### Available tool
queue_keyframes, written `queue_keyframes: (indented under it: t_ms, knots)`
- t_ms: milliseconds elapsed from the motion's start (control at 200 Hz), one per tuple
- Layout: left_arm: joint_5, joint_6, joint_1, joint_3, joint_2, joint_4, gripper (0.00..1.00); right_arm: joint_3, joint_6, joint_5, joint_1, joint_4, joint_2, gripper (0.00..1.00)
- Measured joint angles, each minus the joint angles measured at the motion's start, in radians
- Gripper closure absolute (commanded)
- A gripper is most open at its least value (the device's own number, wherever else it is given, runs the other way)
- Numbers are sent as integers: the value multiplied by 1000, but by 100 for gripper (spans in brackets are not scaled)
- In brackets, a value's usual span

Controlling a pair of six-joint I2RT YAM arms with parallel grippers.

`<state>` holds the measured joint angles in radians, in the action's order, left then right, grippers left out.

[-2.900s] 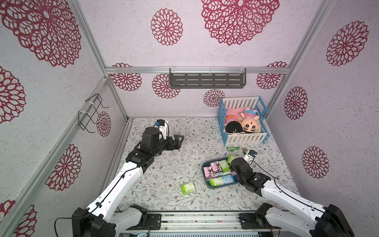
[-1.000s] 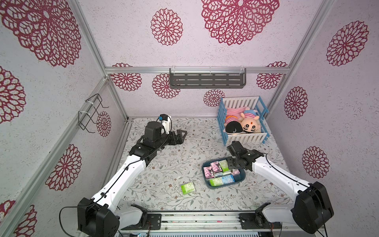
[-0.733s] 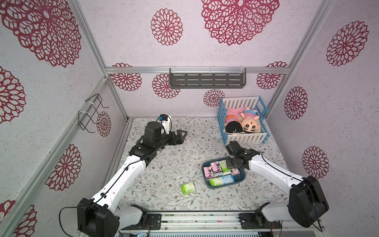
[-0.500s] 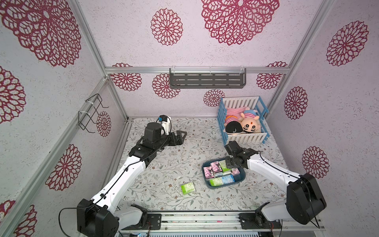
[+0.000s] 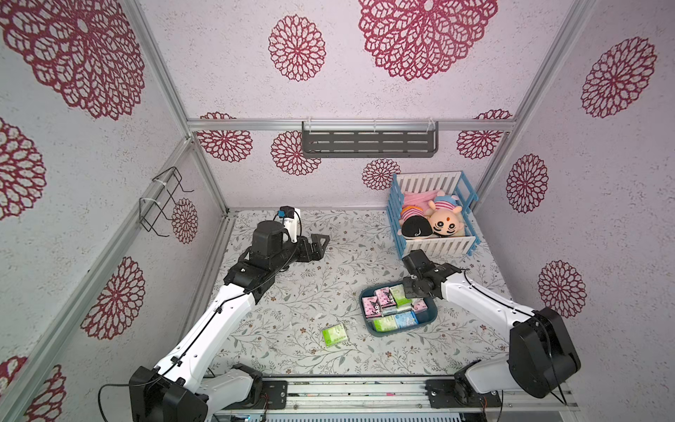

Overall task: Put the pocket tissues into the storage box
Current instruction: Adjust the pocket tissues in the storage box.

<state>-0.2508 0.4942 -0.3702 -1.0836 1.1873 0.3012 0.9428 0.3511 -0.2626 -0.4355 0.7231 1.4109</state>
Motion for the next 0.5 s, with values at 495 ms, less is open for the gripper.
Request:
queue_keyframes:
  t_ms: [495]
  knots:
    - [3,-11,2,27,-20,11,3,-35,-44,267,267,-42,-191,100]
